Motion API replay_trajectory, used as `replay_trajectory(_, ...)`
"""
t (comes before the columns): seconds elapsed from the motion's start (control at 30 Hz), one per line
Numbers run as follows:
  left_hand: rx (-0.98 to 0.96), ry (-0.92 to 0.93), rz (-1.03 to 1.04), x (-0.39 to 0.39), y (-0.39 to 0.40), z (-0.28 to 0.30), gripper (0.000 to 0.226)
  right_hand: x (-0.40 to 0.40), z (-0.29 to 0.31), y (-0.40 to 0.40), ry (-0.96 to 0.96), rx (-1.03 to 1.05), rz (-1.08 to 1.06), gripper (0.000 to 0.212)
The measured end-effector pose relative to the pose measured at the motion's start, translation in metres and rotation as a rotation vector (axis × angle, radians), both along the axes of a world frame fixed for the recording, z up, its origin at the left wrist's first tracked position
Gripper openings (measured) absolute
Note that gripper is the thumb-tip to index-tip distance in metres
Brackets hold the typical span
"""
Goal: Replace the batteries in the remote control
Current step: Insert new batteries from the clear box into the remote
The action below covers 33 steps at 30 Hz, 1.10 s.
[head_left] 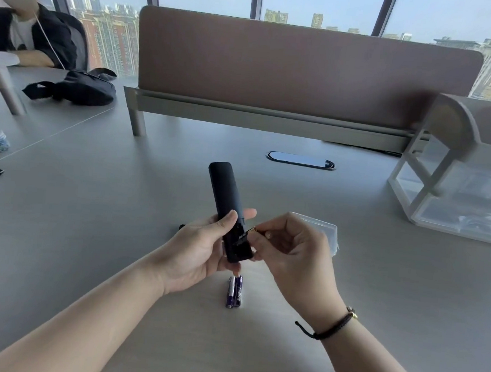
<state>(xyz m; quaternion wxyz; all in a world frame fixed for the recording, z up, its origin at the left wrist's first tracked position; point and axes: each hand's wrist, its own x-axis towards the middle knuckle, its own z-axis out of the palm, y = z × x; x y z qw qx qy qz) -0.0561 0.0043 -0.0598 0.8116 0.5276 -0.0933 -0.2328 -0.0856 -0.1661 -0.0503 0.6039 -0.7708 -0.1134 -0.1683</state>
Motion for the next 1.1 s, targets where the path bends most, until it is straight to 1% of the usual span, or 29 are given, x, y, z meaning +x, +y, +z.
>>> replay_trajectory(0.17,0.048,-0.014,-0.003,-0.001,-0.001,-0.001,0.050,-0.003,-0.006,0.002,-0.094,-0.146,0.059,0.009)
replay_trajectory(0.27,0.085,-0.026,-0.016,-0.002,-0.003,-0.001,0.052,-0.001,-0.009,0.003,-0.170,-0.233,0.031,0.011)
replay_trajectory(0.4,0.106,-0.033,-0.039,-0.002,-0.002,-0.001,0.050,0.001,-0.009,0.003,-0.201,-0.295,0.042,0.023)
replay_trajectory(0.53,0.094,-0.039,-0.048,-0.003,-0.002,0.000,0.057,0.001,-0.008,0.004,-0.191,-0.346,0.074,0.030)
replay_trajectory(0.63,0.070,-0.038,-0.011,-0.004,-0.002,0.002,0.048,0.001,-0.007,0.003,-0.143,-0.406,0.069,0.039)
replay_trajectory(0.7,0.056,-0.027,0.002,-0.004,-0.001,0.003,0.040,0.002,-0.006,0.002,-0.095,-0.366,0.080,0.042)
replay_trajectory(0.8,0.033,-0.029,-0.009,-0.004,-0.001,0.005,0.040,0.004,-0.007,0.001,-0.035,-0.294,0.089,0.044)
replay_trajectory(0.9,0.007,-0.012,0.003,-0.004,0.000,0.008,0.033,0.005,-0.007,0.000,0.046,-0.127,0.124,0.046)
replay_trajectory(1.0,-0.008,0.034,0.039,-0.003,0.000,0.010,0.028,0.008,-0.006,-0.001,0.073,0.047,0.108,0.042)
replay_trajectory(1.1,-0.009,0.060,0.061,-0.002,0.000,0.011,0.029,0.012,-0.007,-0.005,0.089,0.128,0.043,0.033)
